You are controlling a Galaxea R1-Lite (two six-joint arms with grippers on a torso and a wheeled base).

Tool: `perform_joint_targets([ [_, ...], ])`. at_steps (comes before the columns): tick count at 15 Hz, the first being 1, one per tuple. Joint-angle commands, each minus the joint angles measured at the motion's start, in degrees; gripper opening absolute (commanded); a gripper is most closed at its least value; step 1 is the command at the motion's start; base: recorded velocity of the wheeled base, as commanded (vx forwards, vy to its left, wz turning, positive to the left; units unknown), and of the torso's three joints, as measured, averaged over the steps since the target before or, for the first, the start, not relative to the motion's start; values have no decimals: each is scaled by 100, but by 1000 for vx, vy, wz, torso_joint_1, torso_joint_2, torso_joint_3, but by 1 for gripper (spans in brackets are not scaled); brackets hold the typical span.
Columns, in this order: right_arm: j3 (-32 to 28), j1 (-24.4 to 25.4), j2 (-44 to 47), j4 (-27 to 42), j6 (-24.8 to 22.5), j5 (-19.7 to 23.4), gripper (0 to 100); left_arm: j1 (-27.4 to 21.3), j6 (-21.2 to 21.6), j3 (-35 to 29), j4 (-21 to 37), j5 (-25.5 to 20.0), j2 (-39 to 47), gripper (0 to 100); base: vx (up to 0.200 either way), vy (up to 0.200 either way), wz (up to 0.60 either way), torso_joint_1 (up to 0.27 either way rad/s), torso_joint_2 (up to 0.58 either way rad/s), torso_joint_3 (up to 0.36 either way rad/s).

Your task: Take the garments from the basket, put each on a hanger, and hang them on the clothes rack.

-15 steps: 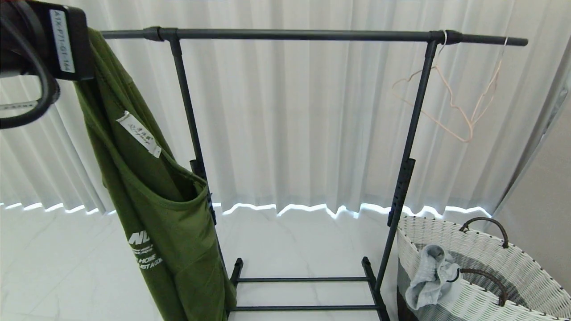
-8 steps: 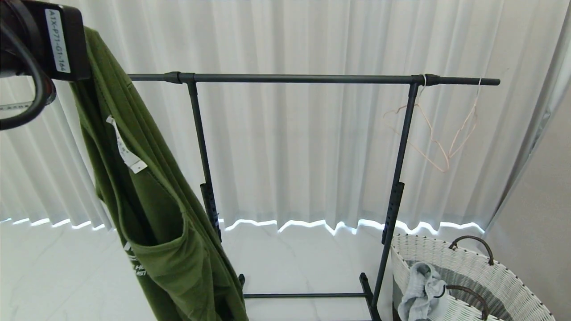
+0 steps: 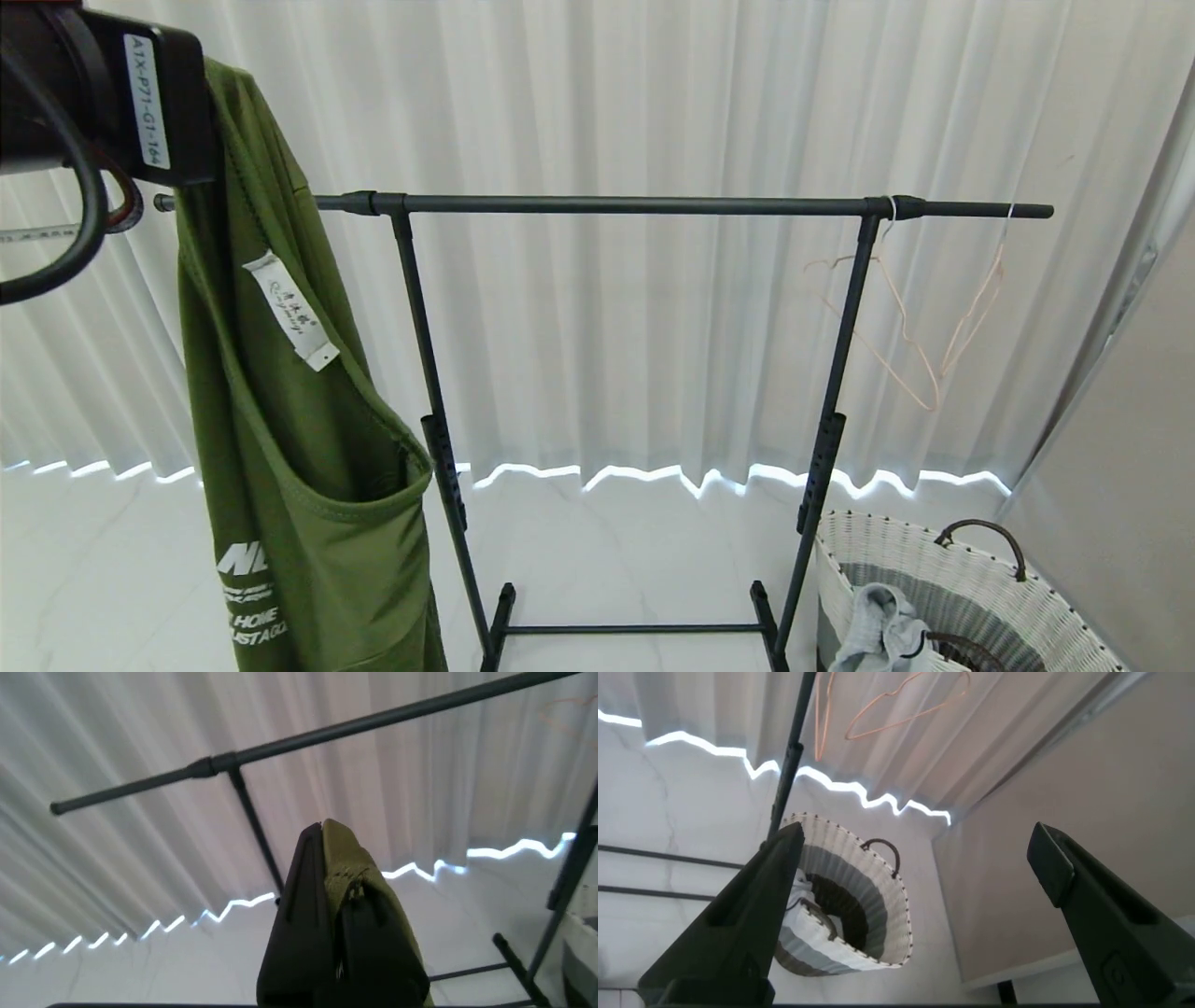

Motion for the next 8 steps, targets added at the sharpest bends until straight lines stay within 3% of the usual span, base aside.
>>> perform_joint_targets([
  [1,0,2,6,5,-4,14,100,4,2,49,19,-12,-43,0,0,0,0,154,-295,-139],
  [8,-9,2,-38,5,-39,5,100,-4,19,58,19,-12,-60,0,0,0,0,25,-41,-21],
])
